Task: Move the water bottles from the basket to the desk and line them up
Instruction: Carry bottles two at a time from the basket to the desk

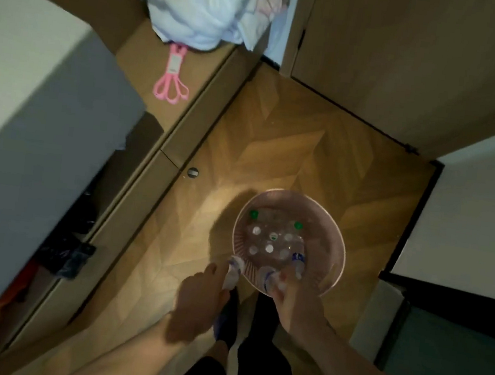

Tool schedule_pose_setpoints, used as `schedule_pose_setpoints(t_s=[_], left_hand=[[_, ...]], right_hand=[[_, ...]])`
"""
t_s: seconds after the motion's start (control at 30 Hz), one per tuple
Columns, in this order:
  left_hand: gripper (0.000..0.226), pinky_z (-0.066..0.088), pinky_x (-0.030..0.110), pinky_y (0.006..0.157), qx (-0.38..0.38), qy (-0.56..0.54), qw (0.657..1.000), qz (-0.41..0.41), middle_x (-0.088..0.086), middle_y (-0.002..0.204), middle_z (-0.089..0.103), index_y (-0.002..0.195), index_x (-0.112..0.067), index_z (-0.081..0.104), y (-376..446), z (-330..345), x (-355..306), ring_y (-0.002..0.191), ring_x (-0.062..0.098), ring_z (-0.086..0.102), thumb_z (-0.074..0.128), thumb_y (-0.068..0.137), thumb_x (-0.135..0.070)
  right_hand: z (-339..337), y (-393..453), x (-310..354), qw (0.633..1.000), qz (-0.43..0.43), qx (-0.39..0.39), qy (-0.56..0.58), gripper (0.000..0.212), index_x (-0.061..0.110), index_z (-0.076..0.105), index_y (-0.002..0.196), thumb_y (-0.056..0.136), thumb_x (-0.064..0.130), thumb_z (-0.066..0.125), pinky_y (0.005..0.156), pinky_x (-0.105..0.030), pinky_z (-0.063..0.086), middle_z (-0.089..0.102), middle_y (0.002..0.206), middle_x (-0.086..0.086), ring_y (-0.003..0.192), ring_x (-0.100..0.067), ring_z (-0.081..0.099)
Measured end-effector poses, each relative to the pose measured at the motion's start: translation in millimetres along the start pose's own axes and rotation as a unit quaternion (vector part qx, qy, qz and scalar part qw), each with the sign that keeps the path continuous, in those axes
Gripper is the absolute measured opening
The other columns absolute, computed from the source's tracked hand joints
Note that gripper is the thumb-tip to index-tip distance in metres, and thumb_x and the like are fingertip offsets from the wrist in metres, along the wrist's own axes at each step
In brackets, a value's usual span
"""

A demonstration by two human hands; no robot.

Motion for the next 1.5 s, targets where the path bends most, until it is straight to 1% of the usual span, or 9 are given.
schedule_pose_setpoints(t_s=[0.1,0.23,0.33,0.47,0.6,0.83,1.0,1.33,1.5], left_hand=[[0.045,0.052,0.043,0.076,-0.03,-0.07,0.996,-0.038,0.003,0.126,0.057,0.143,-0.023,0.043,-67.9,-55.0,-2.5,0.094,0.034,0.068,0.052,0.103,-0.04],[0.029,0.051,0.037,0.074,-0.087,-0.159,0.979,-0.092,-0.003,0.117,0.06,0.126,-0.03,0.048,-142.2,-104.2,-5.6,0.095,0.029,0.066,0.046,0.103,-0.049],[0.019,0.047,0.035,0.071,-0.142,-0.173,0.963,-0.149,-0.009,0.111,0.056,0.115,-0.036,0.045,-203.2,-130.4,0.3,0.092,0.022,0.063,0.047,0.103,-0.05],[0.014,0.055,0.044,0.081,-0.238,-0.264,0.903,-0.241,-0.014,0.106,0.056,0.11,-0.041,0.042,-273.7,-137.5,14.9,0.088,0.014,0.062,0.051,0.1,-0.047],[0.013,0.053,0.041,0.082,-0.354,-0.307,0.833,-0.293,-0.016,0.107,0.059,0.109,-0.043,0.046,-345.9,-136.3,13.1,0.086,0.013,0.061,0.055,0.101,-0.041],[0.011,0.057,0.036,0.08,-0.491,-0.361,0.691,-0.388,-0.018,0.104,0.064,0.107,-0.042,0.056,-473.9,-124.9,42.2,0.087,0.002,0.065,0.063,0.099,-0.038],[0.01,0.059,0.031,0.075,-0.537,-0.366,0.621,-0.439,-0.019,0.099,0.064,0.106,-0.04,0.058,-580.4,-104.3,73.6,0.087,0.003,0.065,0.062,0.099,-0.046],[0.012,0.045,0.016,0.066,-0.598,-0.312,0.535,-0.509,-0.019,0.093,0.067,0.102,-0.038,0.06,-816.1,-31.5,130.2,0.084,0.003,0.064,0.066,0.096,-0.047],[0.013,0.052,0.024,0.07,-0.594,-0.291,0.495,-0.563,-0.023,0.091,0.066,0.1,-0.04,0.059,-907.9,14.5,156.7,0.084,0.001,0.064,0.066,0.095,-0.049]], right_hand=[[-46.7,-56.0,28.3,0.998,-0.021,0.009,-0.051,0.033,0.015,0.051,0.136,0.107,0.03,0.056,0.08,-0.029,0.044,0.065,0.117,-0.008,0.105,-0.021,0.067],[-82.6,-103.7,60.4,0.992,-0.088,0.024,-0.082,0.038,0.025,0.044,0.133,0.103,0.049,0.046,0.081,-0.036,0.051,0.07,0.111,0.003,0.099,-0.02,0.07],[-100.9,-137.1,96.6,0.982,-0.139,0.054,-0.114,0.027,0.028,0.047,0.129,0.106,0.041,0.054,0.08,-0.034,0.048,0.071,0.108,0.006,0.097,-0.02,0.069],[-110.0,-167.8,153.6,0.943,-0.244,0.104,-0.203,0.027,0.024,0.052,0.125,0.101,0.032,0.061,0.09,-0.047,0.056,0.072,0.112,-0.006,0.102,-0.031,0.069],[-97.5,-205.3,221.9,0.877,-0.354,0.145,-0.29,0.017,0.027,0.046,0.11,0.102,0.036,0.057,0.074,-0.039,0.049,0.065,0.098,-0.003,0.085,-0.025,0.063],[-34.5,-308.0,335.9,0.77,-0.518,0.178,-0.327,0.021,0.037,0.045,0.11,0.099,0.044,0.061,0.07,-0.03,0.055,0.066,0.103,0.008,0.088,-0.014,0.064],[33.0,-405.6,394.7,0.707,-0.596,0.172,-0.34,0.023,0.039,0.045,0.101,0.088,0.049,0.062,0.074,-0.045,0.06,0.068,0.09,0.013,0.081,-0.016,0.065],[192.8,-613.5,444.2,0.636,-0.67,0.243,-0.297,0.014,0.041,0.055,0.096,0.093,0.052,0.062,0.068,-0.043,0.06,0.069,0.084,0.011,0.078,-0.011,0.067],[267.9,-701.0,461.4,0.591,-0.701,0.273,-0.292,0.011,0.04,0.057,0.096,0.094,0.045,0.066,0.057,-0.027,0.051,0.068,0.087,0.012,0.074,-0.005,0.067]])
Point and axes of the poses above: each hand's wrist, its own y-axis towards the middle knuckle, its own z-axis out of the palm, x = y × z, the point moved 5 cm from there along y, towards the middle knuckle
